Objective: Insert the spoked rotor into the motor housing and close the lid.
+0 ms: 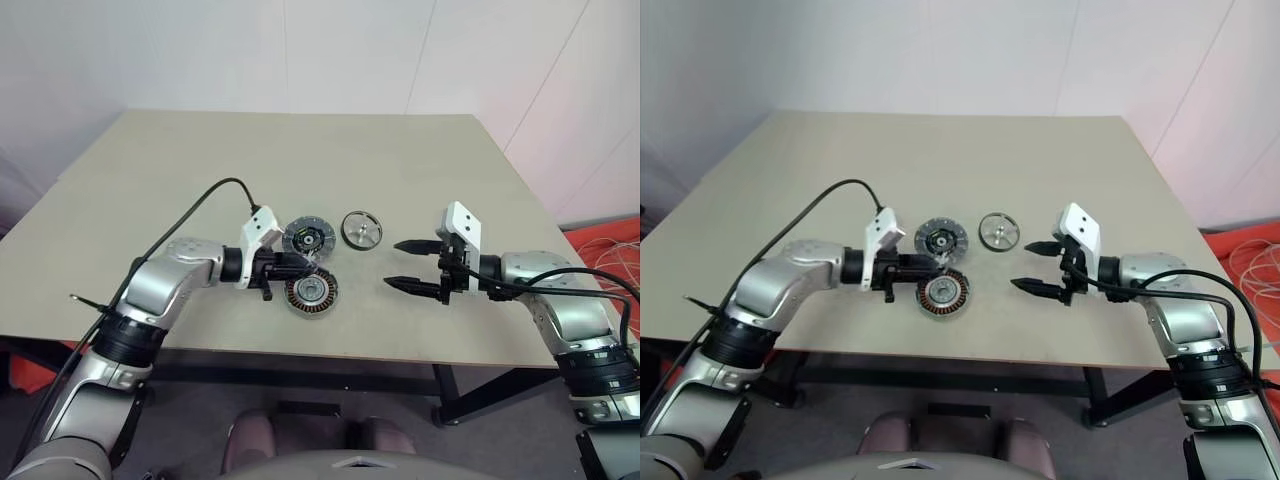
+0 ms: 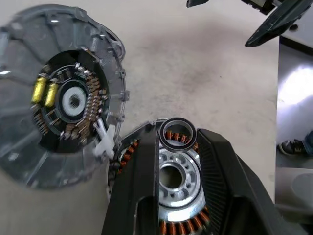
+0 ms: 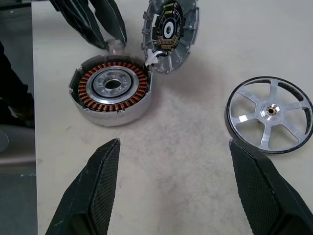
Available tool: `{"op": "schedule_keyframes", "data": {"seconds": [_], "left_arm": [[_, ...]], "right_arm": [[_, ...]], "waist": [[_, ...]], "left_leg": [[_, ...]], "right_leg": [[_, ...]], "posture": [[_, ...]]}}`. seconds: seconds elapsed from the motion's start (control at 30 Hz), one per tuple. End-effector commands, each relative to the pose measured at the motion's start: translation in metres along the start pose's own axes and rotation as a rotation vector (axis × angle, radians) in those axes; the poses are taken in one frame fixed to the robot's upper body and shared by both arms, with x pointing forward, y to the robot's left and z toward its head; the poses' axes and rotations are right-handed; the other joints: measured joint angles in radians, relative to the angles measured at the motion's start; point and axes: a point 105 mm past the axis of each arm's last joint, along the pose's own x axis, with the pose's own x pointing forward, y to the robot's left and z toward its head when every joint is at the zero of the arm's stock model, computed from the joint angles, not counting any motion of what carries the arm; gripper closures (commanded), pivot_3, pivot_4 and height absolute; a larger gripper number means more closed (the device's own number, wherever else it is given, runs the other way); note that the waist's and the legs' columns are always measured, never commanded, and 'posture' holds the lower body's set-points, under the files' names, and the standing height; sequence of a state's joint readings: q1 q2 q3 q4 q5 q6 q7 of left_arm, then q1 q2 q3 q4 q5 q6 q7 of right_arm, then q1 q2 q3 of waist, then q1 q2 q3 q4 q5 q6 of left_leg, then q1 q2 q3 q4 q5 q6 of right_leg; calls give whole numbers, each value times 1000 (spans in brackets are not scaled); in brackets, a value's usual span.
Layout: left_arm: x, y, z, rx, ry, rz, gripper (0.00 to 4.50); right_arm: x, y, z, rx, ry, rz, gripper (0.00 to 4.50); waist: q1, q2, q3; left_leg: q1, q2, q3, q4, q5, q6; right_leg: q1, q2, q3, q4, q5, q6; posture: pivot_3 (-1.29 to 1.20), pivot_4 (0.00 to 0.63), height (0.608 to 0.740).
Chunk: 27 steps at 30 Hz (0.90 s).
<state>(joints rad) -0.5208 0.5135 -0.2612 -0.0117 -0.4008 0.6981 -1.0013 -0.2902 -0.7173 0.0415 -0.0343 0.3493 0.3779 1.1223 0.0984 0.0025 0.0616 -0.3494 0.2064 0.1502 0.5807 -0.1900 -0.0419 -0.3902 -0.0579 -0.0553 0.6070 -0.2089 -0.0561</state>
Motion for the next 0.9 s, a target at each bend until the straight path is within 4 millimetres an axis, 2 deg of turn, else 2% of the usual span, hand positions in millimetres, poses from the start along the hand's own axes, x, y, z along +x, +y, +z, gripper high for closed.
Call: {"op": "schedule_keyframes", "data": {"seconds": [0.03,0.3,0.9], "left_arm": [[7,3,3,74,25,-27,3720],[16,5,-11,131,106,-44,3720],[14,8,-14,154,148,-62,3720]], "right_arm": [[-3,-3,7,-39,-18,-21,489],[0,-2,5,-42,-16,-18,489],[2,1,-1,-45,-14,-20,489]], "waist": [[0,0,0],[1,0,0],[4,0,0]], "left_leg": [[0,0,0,0,0,0],[0,1,0,0,0,0],[0,1,0,0,0,0]], "right_leg": [[0,0,0,0,0,0],[1,0,0,0,-2,3],[1,-1,0,0,-1,2]], "posture": [[0,0,740],[0,0,740],[0,0,740]]}}
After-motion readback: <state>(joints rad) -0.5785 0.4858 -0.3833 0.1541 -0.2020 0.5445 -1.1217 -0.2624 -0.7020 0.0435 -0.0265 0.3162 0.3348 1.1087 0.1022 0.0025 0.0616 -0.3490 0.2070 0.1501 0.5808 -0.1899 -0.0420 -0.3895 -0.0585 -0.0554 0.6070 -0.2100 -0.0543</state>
